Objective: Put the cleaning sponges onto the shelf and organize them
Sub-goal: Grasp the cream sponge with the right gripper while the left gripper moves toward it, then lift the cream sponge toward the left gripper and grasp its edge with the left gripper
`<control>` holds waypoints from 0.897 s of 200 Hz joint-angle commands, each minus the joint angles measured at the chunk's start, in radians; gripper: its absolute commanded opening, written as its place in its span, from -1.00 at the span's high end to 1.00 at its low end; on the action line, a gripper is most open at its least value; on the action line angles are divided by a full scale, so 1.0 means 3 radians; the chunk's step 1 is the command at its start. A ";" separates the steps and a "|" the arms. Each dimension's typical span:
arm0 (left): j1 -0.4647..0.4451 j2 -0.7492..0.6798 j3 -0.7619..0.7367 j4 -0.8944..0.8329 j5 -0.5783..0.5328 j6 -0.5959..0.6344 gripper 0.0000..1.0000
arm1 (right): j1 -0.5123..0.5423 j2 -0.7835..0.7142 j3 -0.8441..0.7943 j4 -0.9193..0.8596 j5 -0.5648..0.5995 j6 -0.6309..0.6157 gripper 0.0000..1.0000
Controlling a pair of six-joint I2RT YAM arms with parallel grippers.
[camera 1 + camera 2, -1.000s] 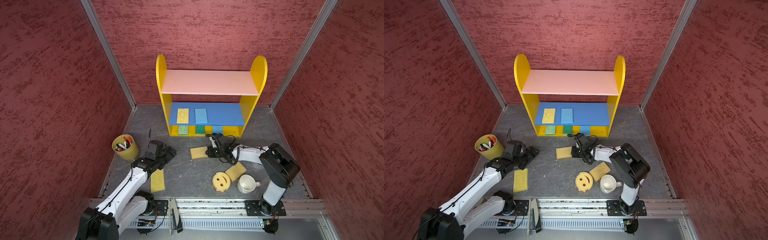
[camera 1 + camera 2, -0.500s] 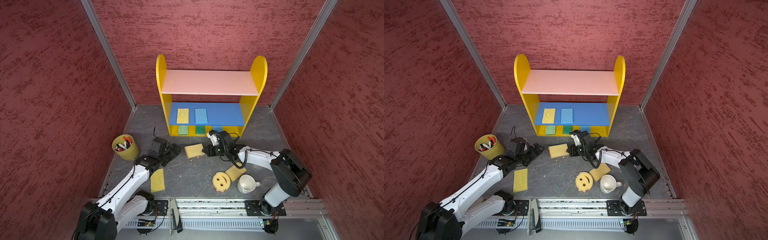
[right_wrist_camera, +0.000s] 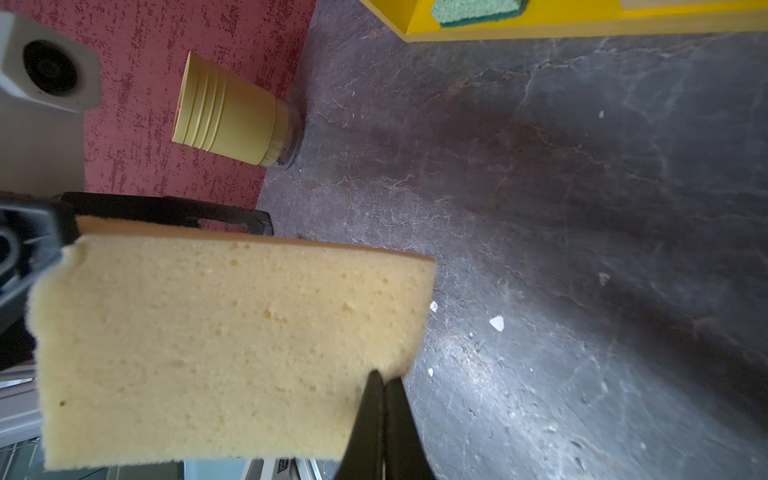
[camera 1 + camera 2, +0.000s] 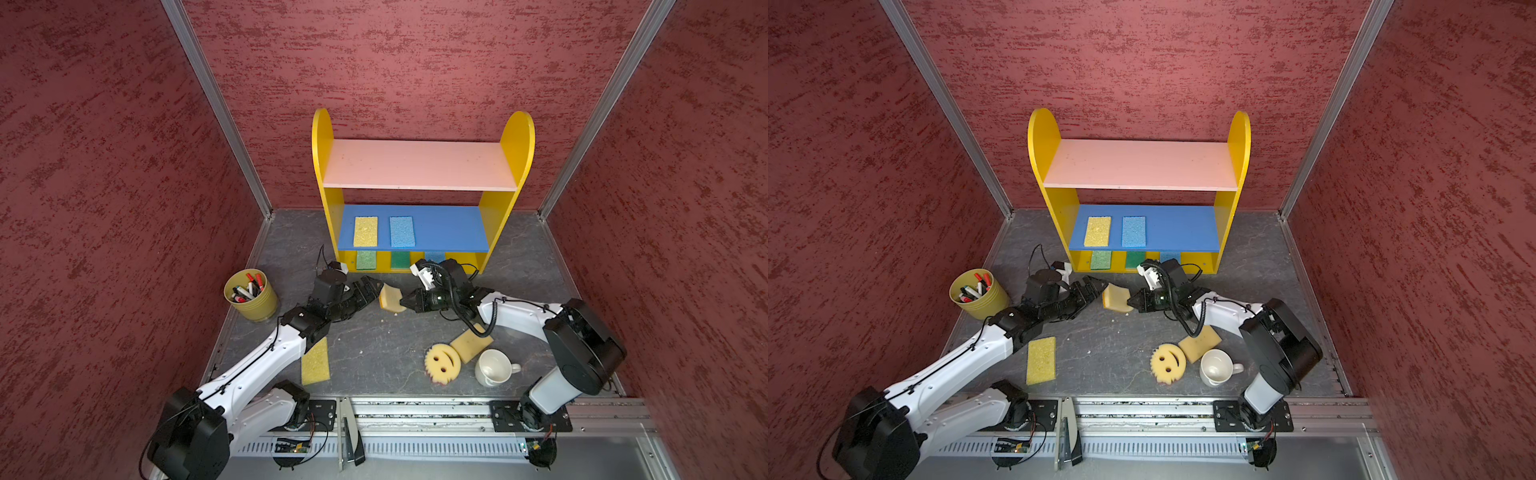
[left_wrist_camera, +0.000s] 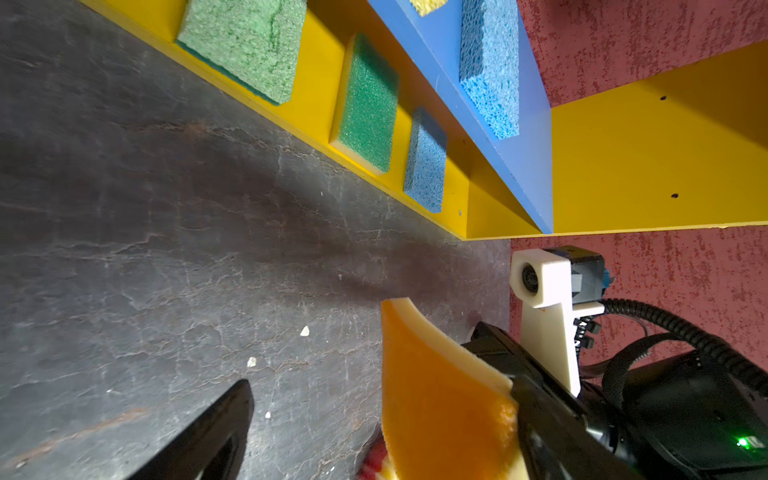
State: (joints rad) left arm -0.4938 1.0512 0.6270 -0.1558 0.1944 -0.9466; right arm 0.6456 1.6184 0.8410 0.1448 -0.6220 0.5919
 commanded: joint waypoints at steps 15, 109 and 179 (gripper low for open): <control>-0.0032 -0.0063 0.0112 0.0024 -0.0018 -0.0023 -0.91 | -0.0002 0.0012 0.0053 0.0207 -0.0111 -0.0011 1.00; -0.0145 -0.0004 0.0112 0.0108 0.0026 -0.0069 -0.71 | 0.0000 0.0039 0.0014 0.0528 -0.0309 0.0241 1.00; -0.0227 0.0037 0.0331 0.0070 0.0023 -0.0052 0.89 | 0.0005 -0.0123 -0.0119 0.0694 0.0015 0.0323 0.73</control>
State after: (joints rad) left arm -0.5510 1.0676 0.6735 -0.1417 0.1848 -0.9703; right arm 0.6460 1.6241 0.8341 0.2974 -0.6765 0.6819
